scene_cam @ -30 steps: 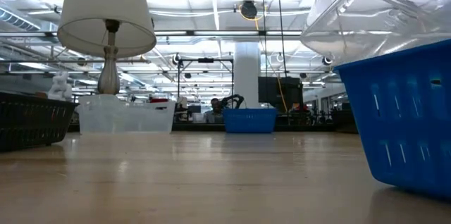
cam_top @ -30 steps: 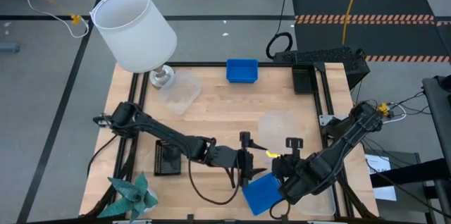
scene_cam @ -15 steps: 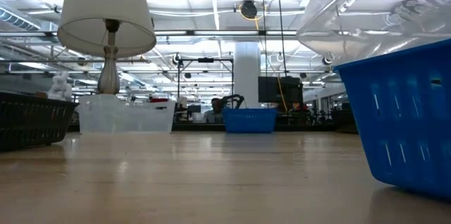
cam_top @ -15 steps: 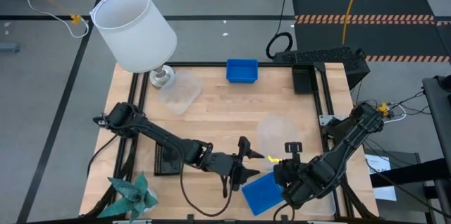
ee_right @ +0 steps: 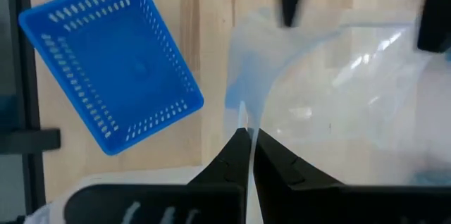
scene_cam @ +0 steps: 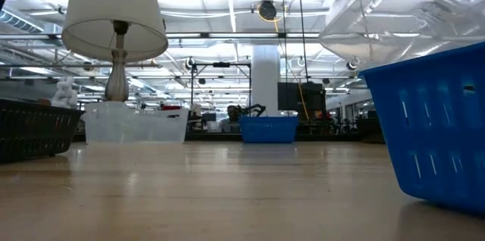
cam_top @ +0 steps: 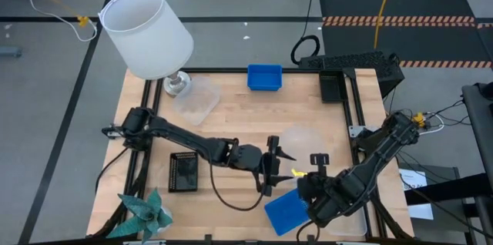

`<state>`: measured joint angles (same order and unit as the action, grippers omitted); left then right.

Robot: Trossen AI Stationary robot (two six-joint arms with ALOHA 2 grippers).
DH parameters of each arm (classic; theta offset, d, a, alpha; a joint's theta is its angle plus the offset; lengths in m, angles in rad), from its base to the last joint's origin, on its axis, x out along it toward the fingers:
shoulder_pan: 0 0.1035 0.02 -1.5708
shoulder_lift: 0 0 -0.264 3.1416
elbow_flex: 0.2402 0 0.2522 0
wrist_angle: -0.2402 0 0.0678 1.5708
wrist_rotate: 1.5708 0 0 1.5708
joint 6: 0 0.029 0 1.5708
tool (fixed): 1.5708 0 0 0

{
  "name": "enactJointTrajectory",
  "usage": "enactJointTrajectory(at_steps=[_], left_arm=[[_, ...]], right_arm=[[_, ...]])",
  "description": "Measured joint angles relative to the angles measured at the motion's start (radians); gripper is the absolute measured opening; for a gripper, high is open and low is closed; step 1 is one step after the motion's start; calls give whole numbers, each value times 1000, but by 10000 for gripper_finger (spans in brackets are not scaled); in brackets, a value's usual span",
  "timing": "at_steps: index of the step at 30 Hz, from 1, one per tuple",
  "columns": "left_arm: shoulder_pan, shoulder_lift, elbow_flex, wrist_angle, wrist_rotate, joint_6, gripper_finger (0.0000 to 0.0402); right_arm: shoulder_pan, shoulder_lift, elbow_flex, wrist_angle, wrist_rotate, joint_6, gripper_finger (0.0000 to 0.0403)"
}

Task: Stack baskets by color
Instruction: Stack the middle transparent bin on top of the bottom transparent bin

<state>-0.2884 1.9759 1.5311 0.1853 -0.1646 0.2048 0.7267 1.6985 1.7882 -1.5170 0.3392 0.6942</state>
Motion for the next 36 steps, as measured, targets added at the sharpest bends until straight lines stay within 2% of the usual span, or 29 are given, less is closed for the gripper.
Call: enactJointTrajectory(at_steps=[5,9,12,25,31,36], left_arm=[[-2,0,0,-4,0,-29,320],[-7,1,0,-4,3,-44,327],[-9,0,0,-10,-2,-58,306],[-10,1,0,-27,-11,-43,152],[-23,1,0,-28,-13,-11,127],[-27,2,0,-31,-20,-1,125]], right_arm=[[-18,0,0,4,10,0,4],[-28,0,0,3,47,1,4],[-36,0,0,12,54,1,4],[-40,0,0,72,49,1,5],[-39,0,0,86,49,0,12],[-39,-1,0,116,45,1,67]])
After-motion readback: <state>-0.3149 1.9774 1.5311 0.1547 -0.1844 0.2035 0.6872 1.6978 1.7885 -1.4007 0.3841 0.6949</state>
